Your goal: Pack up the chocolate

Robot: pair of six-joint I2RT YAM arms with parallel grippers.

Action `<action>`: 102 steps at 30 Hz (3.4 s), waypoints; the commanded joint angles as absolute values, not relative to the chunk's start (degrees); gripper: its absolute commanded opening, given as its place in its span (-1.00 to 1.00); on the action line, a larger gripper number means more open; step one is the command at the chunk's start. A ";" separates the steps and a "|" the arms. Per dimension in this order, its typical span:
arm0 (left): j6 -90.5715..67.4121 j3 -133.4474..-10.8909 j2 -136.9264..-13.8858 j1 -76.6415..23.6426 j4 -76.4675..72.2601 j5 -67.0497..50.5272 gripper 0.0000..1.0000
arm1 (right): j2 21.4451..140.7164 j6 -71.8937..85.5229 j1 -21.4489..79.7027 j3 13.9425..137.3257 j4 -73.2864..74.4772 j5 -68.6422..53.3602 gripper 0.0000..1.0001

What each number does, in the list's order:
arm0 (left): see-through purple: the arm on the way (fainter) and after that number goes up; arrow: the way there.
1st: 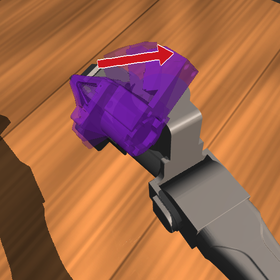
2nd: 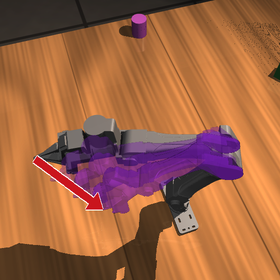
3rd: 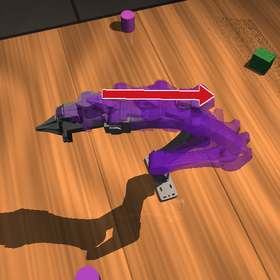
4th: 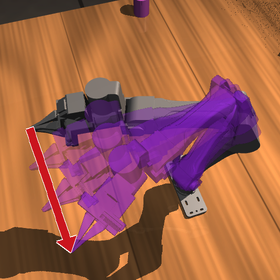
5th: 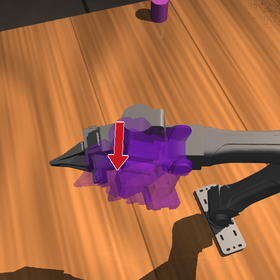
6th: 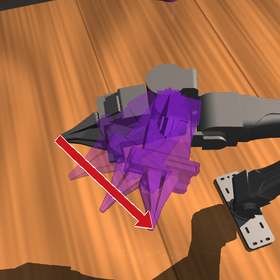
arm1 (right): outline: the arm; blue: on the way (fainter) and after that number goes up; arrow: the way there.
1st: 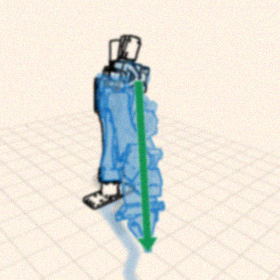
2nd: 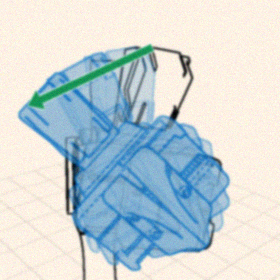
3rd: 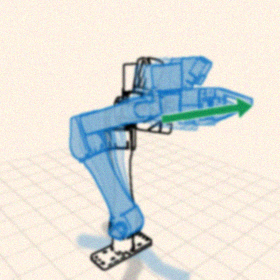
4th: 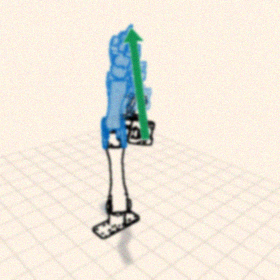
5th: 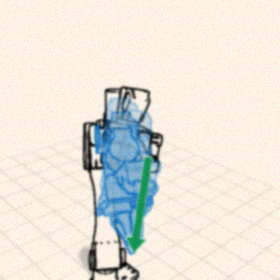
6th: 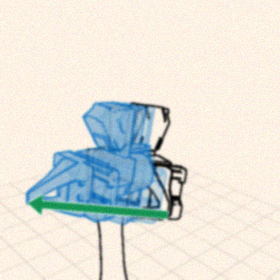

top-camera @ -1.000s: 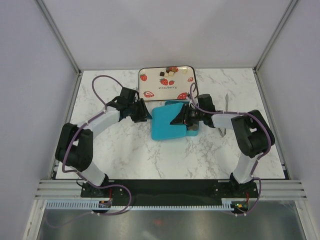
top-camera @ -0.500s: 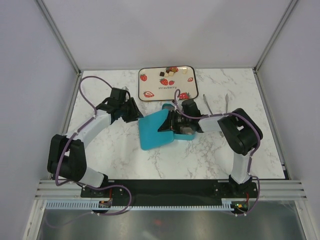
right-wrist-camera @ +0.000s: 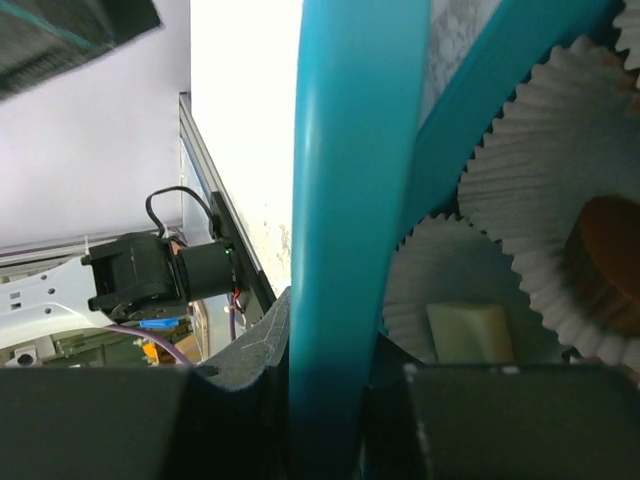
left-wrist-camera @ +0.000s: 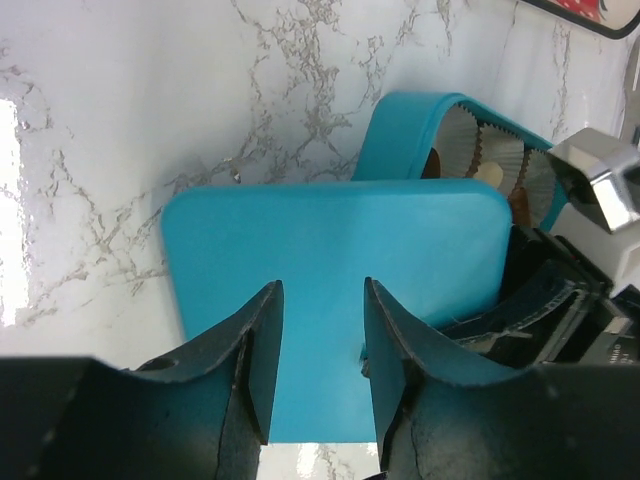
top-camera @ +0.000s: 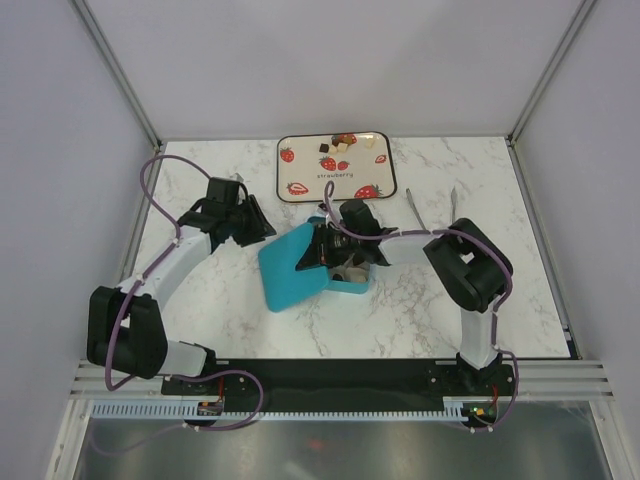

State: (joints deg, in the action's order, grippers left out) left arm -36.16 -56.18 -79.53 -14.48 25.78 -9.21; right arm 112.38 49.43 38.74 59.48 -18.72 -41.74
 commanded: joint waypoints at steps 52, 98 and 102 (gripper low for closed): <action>-32.87 -59.50 -95.10 -17.93 13.27 -27.07 -0.22 | 100.02 65.13 23.29 39.29 -47.19 -41.22 -0.55; -33.75 -57.22 -94.48 -20.39 13.36 -25.93 -0.25 | 82.89 39.64 20.30 50.80 10.72 -18.29 0.25; -33.84 -57.30 -94.31 -20.65 13.27 -25.84 -0.26 | 81.83 39.64 20.39 52.03 12.39 -16.44 0.25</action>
